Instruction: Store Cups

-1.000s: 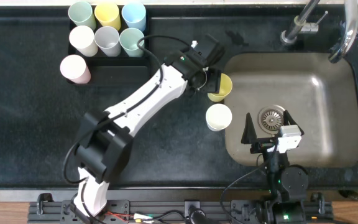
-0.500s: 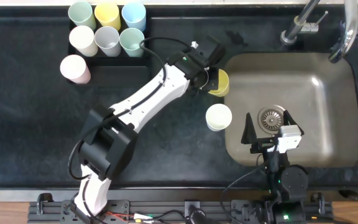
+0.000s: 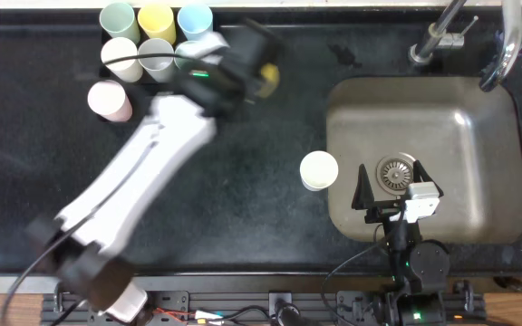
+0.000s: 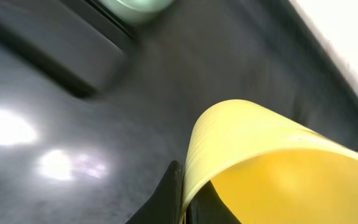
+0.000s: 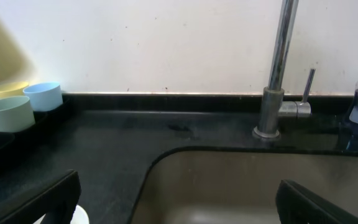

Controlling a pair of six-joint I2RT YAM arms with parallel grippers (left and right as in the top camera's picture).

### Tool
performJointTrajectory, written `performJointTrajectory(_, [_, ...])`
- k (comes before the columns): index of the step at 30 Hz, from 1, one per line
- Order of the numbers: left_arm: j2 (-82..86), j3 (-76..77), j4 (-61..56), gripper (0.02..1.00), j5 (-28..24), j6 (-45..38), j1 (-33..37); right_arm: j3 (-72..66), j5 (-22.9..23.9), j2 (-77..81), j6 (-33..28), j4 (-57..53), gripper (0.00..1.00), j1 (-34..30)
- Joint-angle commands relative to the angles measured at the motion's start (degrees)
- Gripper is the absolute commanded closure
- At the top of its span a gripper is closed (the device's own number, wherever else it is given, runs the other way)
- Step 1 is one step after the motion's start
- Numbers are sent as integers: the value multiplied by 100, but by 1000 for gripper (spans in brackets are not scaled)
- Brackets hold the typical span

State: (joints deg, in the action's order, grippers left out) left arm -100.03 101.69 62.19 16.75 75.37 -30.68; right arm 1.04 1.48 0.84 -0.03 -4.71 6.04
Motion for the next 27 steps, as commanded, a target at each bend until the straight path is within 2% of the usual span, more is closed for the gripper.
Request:
performJointTrajectory(1, [398,107,669,980,424,1668,739,-76,-15,-59,-17,28,5,20])
performJointTrajectory(5, [387,37,1180,982,144,2448,1360,-76,-15,-59,-17,28,5,20])
performJointTrajectory(15, [-313,-393,1051,982,-951,2822,2280,-79,-15,-59,-17,28,3,20])
performJointTrajectory(27, [-1058,-393,1032,982,-1027,2822,2448,-76,-15,-59,-17,28,7,20])
